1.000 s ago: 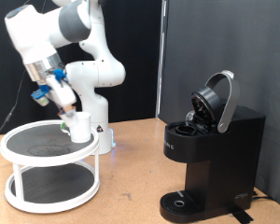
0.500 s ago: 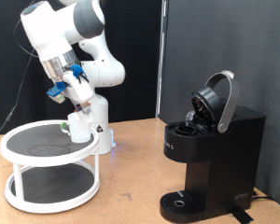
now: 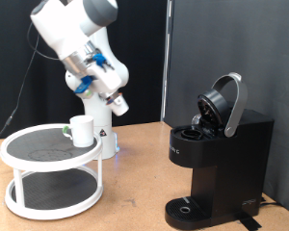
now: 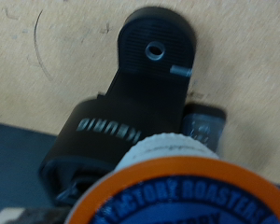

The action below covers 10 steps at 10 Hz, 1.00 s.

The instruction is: Make a cup of coffee with the keurig machine

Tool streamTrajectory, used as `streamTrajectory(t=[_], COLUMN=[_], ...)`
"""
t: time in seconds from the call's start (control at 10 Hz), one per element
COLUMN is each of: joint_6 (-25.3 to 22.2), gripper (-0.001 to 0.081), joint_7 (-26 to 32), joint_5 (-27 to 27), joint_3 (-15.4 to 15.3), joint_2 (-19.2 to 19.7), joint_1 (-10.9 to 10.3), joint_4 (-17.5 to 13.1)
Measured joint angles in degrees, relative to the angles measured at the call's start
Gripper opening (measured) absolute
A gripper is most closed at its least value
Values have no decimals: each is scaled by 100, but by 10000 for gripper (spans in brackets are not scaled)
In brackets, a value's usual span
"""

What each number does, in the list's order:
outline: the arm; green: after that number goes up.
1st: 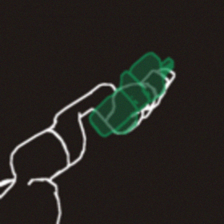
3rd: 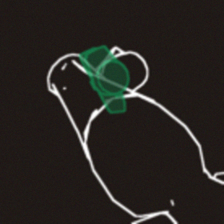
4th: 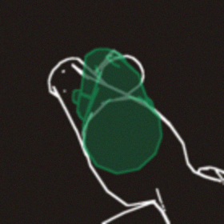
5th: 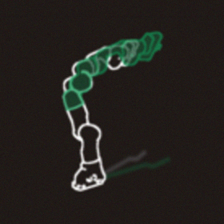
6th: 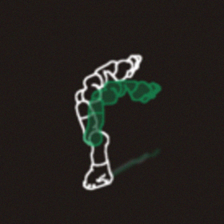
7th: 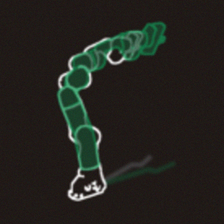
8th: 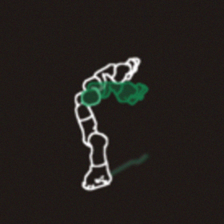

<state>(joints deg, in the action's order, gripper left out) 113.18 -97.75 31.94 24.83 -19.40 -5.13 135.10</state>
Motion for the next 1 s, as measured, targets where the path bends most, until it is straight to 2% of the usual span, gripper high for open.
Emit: streamTrajectory(t=[0.3,0.6,1.0], joint_6=[9,17,167], gripper=[388,388,388], joint_7=[-740,-1440,-1870], joint_5=[400,497,568], joint_3=[-327,-626,-937], joint_2=[5,79,463], joint_1=[-140,-248,-348], joint_4=[-261,-609,-1163])
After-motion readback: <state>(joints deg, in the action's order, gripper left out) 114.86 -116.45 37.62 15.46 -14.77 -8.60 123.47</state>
